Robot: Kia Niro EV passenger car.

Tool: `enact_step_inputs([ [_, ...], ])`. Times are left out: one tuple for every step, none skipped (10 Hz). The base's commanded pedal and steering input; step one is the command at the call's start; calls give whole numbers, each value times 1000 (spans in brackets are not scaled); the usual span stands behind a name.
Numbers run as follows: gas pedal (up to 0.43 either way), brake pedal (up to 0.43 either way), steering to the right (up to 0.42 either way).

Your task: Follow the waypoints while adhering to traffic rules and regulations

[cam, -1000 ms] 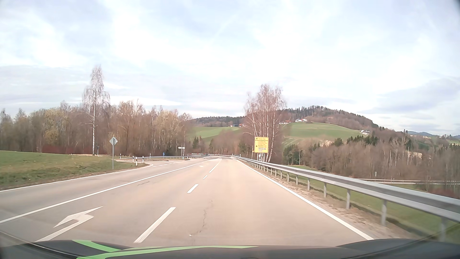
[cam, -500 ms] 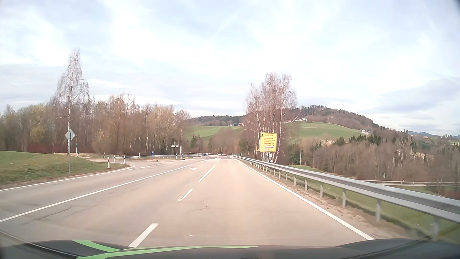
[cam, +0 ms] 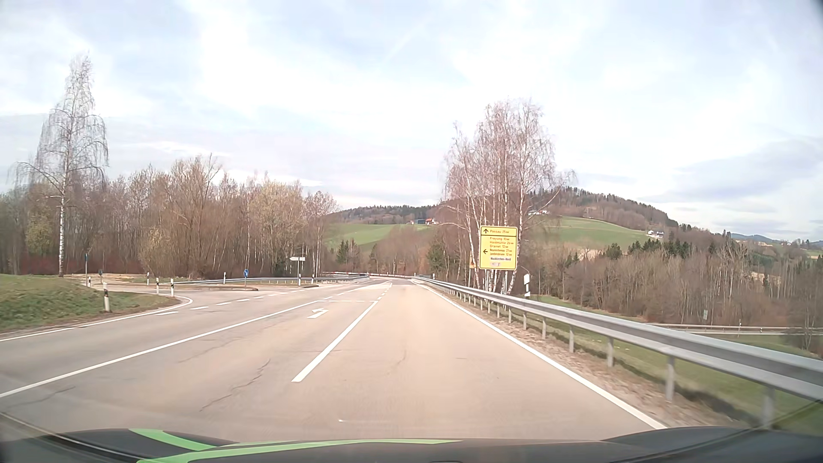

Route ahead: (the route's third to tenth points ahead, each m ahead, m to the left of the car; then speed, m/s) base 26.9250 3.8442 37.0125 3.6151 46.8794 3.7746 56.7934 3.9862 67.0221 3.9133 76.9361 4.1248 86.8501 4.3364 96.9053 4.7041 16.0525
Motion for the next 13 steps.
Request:
enact_step_inputs([
  [59, 0, 1],
  [59, 0, 1],
  [47, 0, 2],
  [47, 0, 2],
  [39, 0, 1],
  [0, 0, 1],
  [0, 0, 0],
  [0, 0, 0],
  [0, 0, 0],
  [0, 0, 0],
  [0, 0, 0],
  [0, 0, 0],
  [0, 0, 0],
])
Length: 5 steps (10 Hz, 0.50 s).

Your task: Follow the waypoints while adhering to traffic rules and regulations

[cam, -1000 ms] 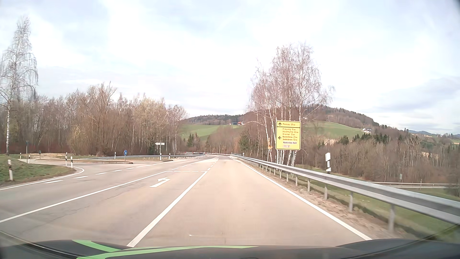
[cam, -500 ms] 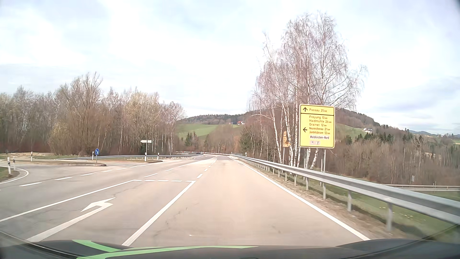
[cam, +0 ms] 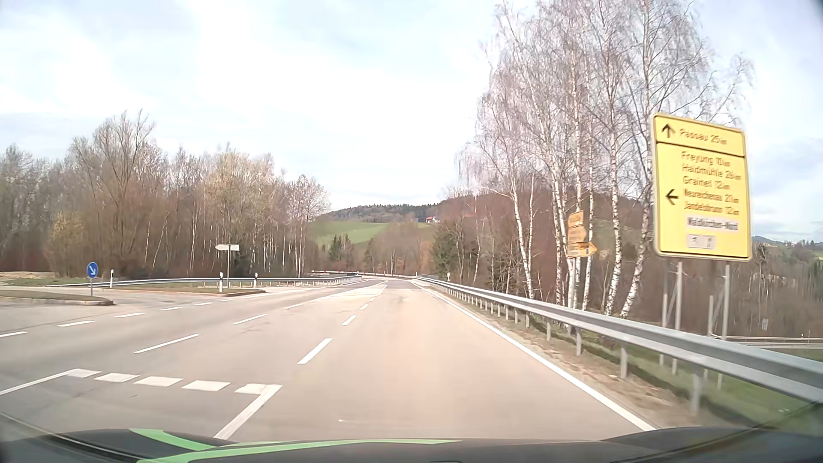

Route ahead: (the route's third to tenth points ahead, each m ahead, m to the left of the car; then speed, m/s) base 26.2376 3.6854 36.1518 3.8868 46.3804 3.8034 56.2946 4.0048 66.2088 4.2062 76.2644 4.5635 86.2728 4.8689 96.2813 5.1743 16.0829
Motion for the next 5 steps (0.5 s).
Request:
enact_step_inputs([
  [0, 0, 0],
  [0, 0, 0],
  [0, 0, 0],
  [0, 0, 0],
  [0, 0, 0],
])
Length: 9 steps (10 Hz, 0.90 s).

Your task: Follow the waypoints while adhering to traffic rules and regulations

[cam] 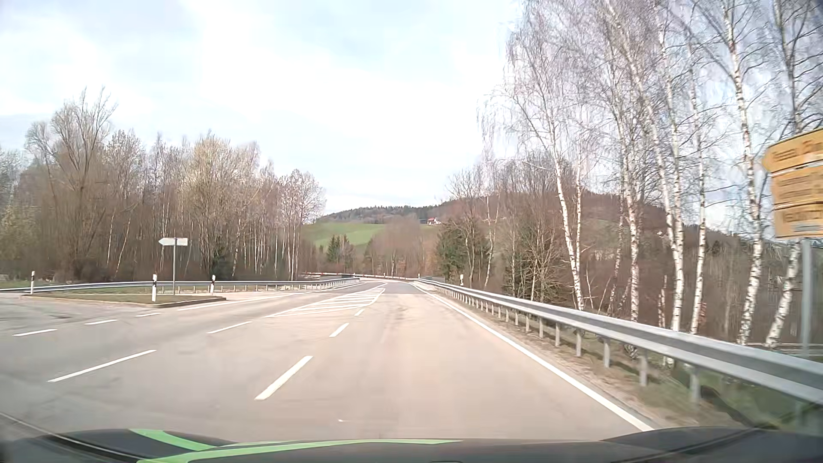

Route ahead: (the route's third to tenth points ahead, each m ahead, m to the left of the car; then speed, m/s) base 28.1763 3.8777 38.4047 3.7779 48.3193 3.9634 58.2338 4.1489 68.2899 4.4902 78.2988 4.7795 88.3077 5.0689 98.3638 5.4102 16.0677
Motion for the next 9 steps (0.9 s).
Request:
enact_step_inputs([
  [0, 0, 0],
  [0, 0, 0],
  [0, 0, 0],
  [0, 0, -1],
  [0, 0, -1],
  [0, 0, -1],
  [0, 0, -1],
  [0, 0, -1],
  [0, 0, -1],
])
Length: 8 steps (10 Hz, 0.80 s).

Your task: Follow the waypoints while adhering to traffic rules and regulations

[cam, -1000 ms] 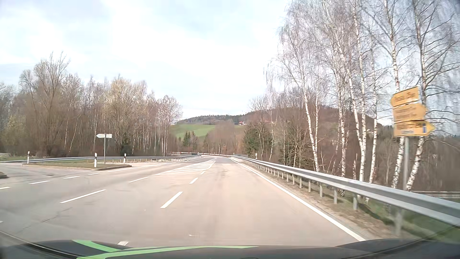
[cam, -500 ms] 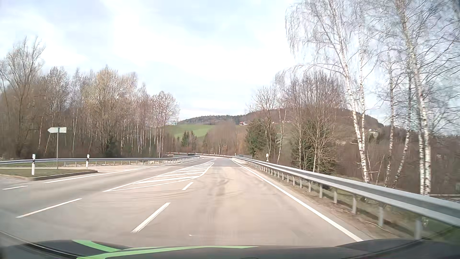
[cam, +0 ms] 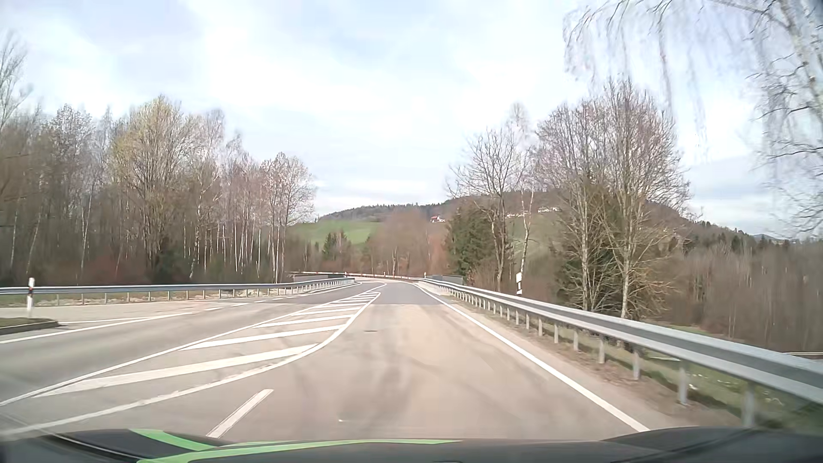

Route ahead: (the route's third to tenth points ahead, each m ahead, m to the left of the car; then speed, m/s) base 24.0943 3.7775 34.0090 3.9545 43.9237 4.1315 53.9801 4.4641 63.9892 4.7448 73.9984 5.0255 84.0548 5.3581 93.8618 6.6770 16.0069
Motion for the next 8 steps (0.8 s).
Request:
enact_step_inputs([
  [0, 0, -1],
  [0, 0, -1],
  [0, 0, -1],
  [0, 0, -1],
  [0, 0, -1],
  [0, 0, -1],
  [0, 0, -1],
  [0, 0, -1],
])
